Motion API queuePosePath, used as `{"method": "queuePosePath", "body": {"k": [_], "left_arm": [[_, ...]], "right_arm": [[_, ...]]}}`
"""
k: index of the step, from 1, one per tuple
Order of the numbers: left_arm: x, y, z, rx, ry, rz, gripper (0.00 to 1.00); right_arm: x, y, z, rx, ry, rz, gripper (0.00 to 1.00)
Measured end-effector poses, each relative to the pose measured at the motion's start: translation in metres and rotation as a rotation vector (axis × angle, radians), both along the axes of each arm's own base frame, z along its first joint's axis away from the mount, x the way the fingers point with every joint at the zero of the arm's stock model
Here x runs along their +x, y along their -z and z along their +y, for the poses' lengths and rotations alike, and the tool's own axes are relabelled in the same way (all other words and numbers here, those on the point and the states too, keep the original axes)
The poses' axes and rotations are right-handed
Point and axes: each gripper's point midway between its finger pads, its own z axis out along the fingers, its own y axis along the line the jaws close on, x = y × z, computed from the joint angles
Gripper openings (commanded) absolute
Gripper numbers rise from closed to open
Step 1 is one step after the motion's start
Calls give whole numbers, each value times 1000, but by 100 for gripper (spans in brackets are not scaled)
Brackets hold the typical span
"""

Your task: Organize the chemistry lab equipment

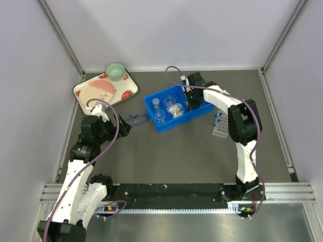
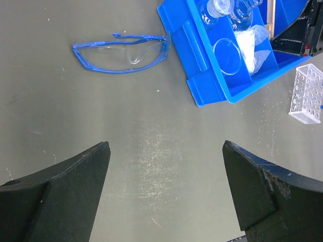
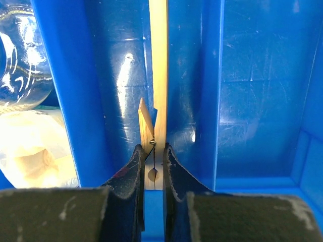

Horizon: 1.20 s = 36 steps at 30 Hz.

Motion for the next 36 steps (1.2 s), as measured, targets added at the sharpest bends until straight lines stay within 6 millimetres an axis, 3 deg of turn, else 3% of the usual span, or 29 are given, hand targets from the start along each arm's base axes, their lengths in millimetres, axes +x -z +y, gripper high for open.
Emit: {"method": "queuePosePath", "body": {"k": [2, 3, 4, 9, 13, 17, 21, 25, 28, 30, 33, 36], "left_arm": [[0, 0, 0, 0, 0, 0, 98], [0, 0, 0, 0, 0, -1, 98], [0, 0, 0, 0, 0, -1, 98], [0, 0, 0, 0, 0, -2, 98], [0, 0, 0, 0, 0, -1, 98], [3, 5, 1, 7, -8, 19, 98], [11, 23, 6, 32, -37, 84, 98], [18, 42, 10, 67, -41, 156, 98], [32, 43, 9, 111, 1, 182, 98], [46, 37, 8, 150, 40, 176, 98], [69, 25, 10, 228, 98, 143, 97], [93, 19, 14, 312, 143, 115, 96]], "right_arm": [[0, 0, 0, -3, 4, -1, 27], [0, 0, 0, -5, 10, -2, 41], [1, -1, -1, -9, 14, -4, 45], [-2, -3, -2, -42, 20, -4, 48], [1, -18, 4, -41, 17, -35, 48], [5, -55, 15, -10, 14, -112, 48], [-5, -122, 25, 51, 1, -240, 48], [-32, -207, 34, 152, -24, -399, 48], [-68, -268, 45, 254, -66, -511, 49], [-96, -295, 47, 310, -92, -566, 49], [-140, -305, 55, 381, -150, -589, 49], [-173, -282, 60, 398, -200, -546, 49]]}}
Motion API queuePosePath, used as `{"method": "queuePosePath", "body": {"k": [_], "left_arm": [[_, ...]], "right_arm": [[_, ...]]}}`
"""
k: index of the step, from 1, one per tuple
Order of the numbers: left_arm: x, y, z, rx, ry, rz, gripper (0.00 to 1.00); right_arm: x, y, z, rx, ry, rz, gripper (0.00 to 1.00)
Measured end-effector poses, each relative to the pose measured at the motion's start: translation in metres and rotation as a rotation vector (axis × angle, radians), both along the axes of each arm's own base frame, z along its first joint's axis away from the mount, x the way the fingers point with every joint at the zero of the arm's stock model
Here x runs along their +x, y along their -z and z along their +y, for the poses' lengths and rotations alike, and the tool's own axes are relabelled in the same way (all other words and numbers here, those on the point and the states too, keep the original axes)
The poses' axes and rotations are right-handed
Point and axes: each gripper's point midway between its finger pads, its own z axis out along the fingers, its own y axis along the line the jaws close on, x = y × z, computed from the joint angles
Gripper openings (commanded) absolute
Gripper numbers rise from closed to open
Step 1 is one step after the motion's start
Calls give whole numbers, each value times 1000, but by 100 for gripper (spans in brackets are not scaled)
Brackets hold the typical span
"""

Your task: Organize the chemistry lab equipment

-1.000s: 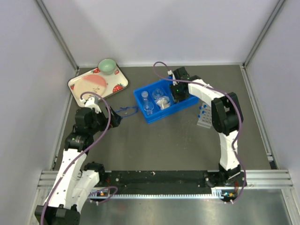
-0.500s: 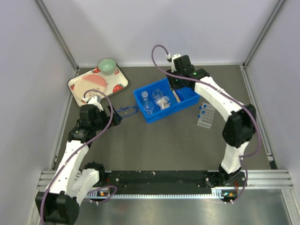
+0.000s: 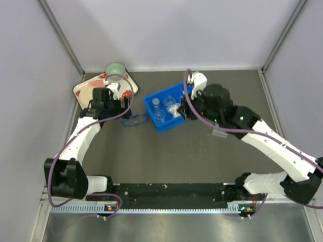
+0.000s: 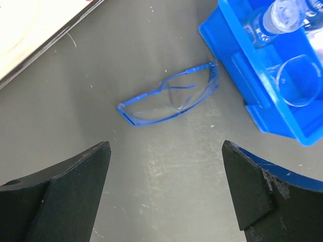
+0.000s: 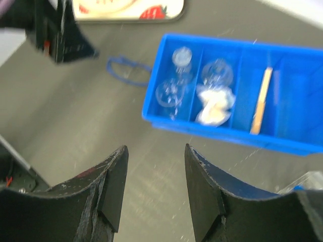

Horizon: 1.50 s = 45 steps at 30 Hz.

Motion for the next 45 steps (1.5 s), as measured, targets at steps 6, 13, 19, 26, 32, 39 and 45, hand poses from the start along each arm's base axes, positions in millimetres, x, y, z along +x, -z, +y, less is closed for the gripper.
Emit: {"method": "queuePosePath", "body": {"k": [6, 13, 19, 26, 32, 39, 45], "left_arm": [[17, 39, 4, 121, 118, 65, 92], [28, 72, -2, 207, 240, 97, 93], [40, 78, -11, 283, 320, 74, 92], [41, 109, -16, 336, 372, 139, 92], [39, 116, -18, 356, 389, 157, 88], [31, 118, -21, 345, 374, 191, 81], [17, 118, -22, 299, 324, 235, 69]], "right_arm": [[-51, 66, 2, -63, -85, 121, 49], [-96, 63, -4, 0, -167, 116, 49], [-106, 60, -17, 39, -167, 104, 49], [-112, 70, -29, 34, -162, 105, 49], [-116, 68, -36, 44, -160, 95, 49], [-116, 69, -36, 46, -158, 100, 48], [-118, 68, -38, 63, -154, 106, 46]]}}
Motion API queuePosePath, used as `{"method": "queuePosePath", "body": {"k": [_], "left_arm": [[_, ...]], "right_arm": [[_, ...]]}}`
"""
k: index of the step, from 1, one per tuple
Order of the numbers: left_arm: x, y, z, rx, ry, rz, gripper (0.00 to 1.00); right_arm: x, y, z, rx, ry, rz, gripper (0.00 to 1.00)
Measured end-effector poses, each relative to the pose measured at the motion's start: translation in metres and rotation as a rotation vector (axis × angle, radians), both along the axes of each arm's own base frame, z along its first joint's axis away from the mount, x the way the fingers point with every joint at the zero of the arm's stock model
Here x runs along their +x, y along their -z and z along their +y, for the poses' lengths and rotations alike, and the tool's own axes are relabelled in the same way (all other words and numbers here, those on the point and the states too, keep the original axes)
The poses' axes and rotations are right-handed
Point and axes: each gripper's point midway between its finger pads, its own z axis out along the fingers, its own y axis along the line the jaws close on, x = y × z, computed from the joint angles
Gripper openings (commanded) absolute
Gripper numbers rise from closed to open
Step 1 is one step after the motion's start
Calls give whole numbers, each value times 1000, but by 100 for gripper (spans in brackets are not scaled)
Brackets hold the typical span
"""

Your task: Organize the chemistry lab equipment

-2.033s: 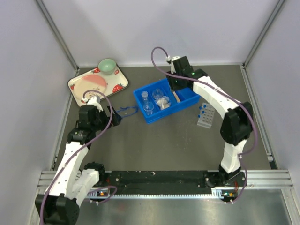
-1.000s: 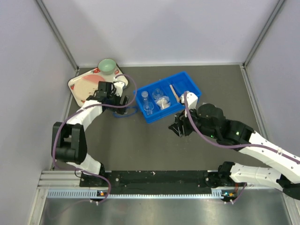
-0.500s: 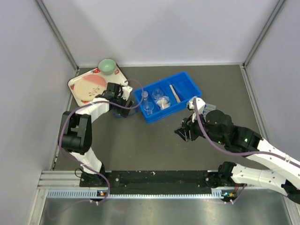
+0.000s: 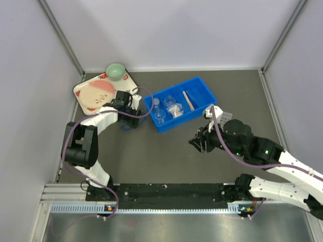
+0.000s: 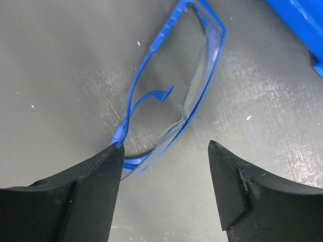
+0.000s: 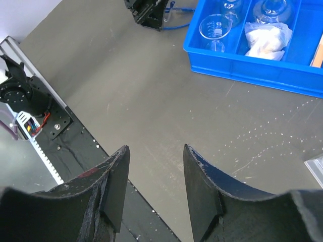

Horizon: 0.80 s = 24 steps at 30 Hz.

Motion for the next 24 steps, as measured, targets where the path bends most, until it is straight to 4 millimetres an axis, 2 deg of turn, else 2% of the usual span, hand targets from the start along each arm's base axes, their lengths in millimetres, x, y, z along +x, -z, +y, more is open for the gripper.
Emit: {"method": "queuePosePath", "body": {"k": [4, 11, 14, 17, 18, 19, 22, 24], "left_arm": [[-12, 2, -2, -27, -54, 28, 61], [-34, 8, -14, -62, -106, 78, 56], [-41, 11, -18, -69, -127, 88, 50], [-49, 10, -20, -73, -146, 93, 43], [-50, 8, -21, -77, -149, 89, 38], [-51, 5, -22, -79, -153, 83, 29], [-52, -8, -28, -88, -155, 46, 16], [-53, -20, -34, -101, -146, 18, 13]], "right_arm": [[-4, 0, -5, 20, 5, 4, 42], [-7, 2, -7, 42, 14, 26, 39], [-8, 4, -7, 41, 17, 38, 38], [-8, 7, -5, 39, 19, 49, 38], [-7, 9, -4, 31, 19, 56, 38], [-6, 11, -2, 24, 20, 61, 38], [-3, 22, 3, -11, 22, 81, 38], [-1, 33, 8, -49, 23, 101, 38]]}}
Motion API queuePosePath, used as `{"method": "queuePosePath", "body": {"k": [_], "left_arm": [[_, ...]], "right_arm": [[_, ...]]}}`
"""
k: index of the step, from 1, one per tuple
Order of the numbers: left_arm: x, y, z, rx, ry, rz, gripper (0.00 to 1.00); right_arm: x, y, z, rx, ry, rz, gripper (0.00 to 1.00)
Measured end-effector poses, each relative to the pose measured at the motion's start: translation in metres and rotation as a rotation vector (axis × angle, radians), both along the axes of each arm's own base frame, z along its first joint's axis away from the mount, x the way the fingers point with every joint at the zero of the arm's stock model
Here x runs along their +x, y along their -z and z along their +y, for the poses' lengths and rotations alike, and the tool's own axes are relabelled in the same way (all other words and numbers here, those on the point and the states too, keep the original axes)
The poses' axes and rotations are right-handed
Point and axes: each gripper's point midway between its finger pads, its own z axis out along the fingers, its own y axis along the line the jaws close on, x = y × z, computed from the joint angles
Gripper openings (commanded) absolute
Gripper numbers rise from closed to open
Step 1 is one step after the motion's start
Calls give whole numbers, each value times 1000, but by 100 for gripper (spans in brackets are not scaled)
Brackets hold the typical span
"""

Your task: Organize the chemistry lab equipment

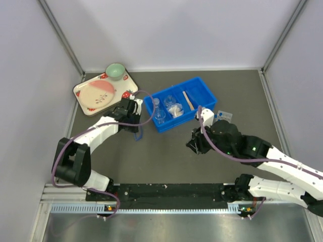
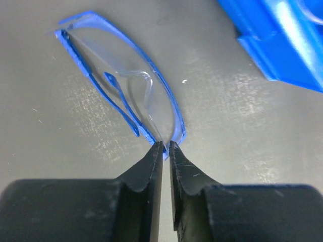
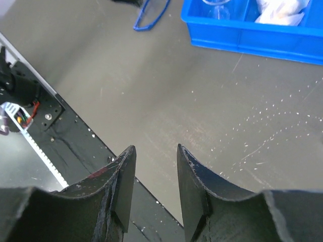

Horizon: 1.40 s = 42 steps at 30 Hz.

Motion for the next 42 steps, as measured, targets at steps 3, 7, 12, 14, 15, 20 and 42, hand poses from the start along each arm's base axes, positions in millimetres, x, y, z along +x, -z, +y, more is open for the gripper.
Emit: {"method": "queuePosePath", "body": {"k": [3, 7, 12, 14, 15, 20, 42], "left_arm": [[-3, -15, -7, -18, 12, -39, 9], [-6, -31, -13, -36, 22, -80, 25], [-4, -34, -8, -15, -12, -98, 57], [-2, -34, -4, -2, -31, -104, 58], [-2, -34, -4, -1, -43, -104, 58], [-5, -27, 1, 9, -79, -90, 57], [-15, 12, -8, -23, -108, 2, 43]], "right_arm": [[2, 10, 5, -32, -3, 18, 38], [4, 19, 10, -61, -3, 31, 38], [6, 28, 18, -87, -10, 40, 38], [6, 32, 20, -99, -12, 44, 38], [6, 33, 21, -104, -14, 45, 38], [4, 39, 25, -124, -23, 52, 38], [5, 32, 25, -103, -14, 28, 38]]}}
